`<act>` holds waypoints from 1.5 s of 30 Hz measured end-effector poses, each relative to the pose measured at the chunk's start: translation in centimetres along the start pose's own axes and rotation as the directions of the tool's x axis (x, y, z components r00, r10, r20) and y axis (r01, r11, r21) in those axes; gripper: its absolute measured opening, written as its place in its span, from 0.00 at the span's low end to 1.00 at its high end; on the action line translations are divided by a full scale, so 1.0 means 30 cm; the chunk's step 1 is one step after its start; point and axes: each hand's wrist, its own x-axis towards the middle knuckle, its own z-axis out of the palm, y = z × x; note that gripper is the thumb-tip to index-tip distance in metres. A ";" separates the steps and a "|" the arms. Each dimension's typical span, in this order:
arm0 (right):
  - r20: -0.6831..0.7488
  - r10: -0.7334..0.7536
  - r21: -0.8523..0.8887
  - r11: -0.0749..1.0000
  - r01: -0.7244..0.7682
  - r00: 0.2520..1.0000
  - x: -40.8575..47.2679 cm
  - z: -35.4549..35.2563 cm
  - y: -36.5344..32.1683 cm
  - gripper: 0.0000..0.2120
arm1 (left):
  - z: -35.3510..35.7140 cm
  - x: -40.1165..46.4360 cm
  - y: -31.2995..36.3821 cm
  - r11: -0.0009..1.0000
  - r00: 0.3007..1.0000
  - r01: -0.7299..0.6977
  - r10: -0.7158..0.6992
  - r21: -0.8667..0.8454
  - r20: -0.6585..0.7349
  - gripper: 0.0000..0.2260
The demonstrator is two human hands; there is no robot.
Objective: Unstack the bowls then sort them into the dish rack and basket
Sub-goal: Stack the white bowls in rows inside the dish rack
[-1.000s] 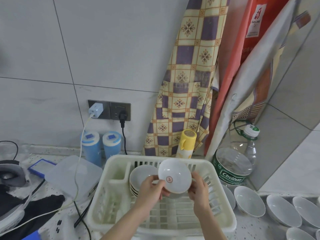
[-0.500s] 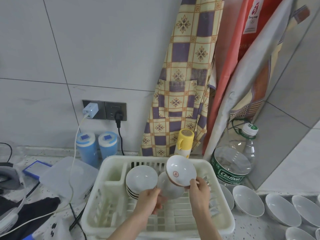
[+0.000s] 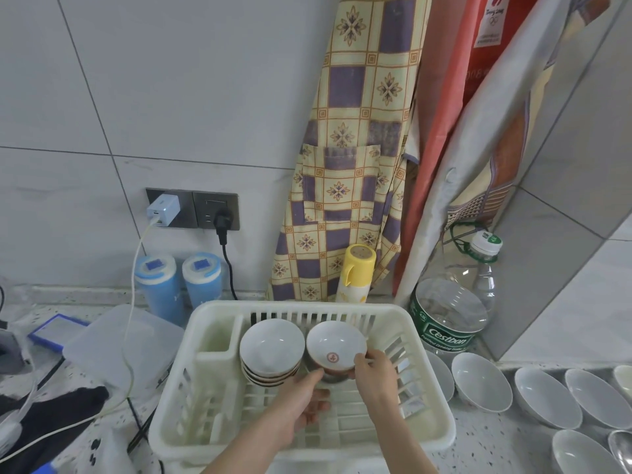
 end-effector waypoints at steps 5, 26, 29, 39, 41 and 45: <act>0.055 0.019 -0.105 0.994 -0.013 0.998 0.002 0.005 0.003 0.17 | 0.002 0.008 -0.009 0.997 0.996 -0.075 0.075 -0.005 -0.040 0.06; 0.182 0.169 -0.044 0.986 -0.164 0.969 0.014 0.001 0.020 0.09 | 0.003 0.035 -0.022 0.995 0.990 -0.079 0.071 -0.064 -0.124 0.05; 0.167 0.175 -0.010 0.984 -0.176 0.970 0.017 -0.001 0.019 0.08 | 0.004 0.036 -0.021 0.995 0.990 -0.076 0.067 -0.062 -0.124 0.04; 0.155 0.185 0.021 0.981 -0.190 0.970 0.026 -0.001 0.026 0.09 | 0.006 0.009 -0.008 0.998 0.997 -0.057 0.057 -0.010 -0.052 0.05; 0.159 0.188 0.005 0.982 -0.191 0.969 0.025 -0.001 0.024 0.12 | 0.005 -0.008 -0.003 0.999 0.998 -0.054 0.054 0.003 -0.040 0.06; 0.156 0.208 -0.015 0.978 -0.209 0.966 0.015 -0.012 0.007 0.15 | -0.004 -0.060 -0.002 0.997 0.997 -0.057 0.059 0.043 -0.055 0.05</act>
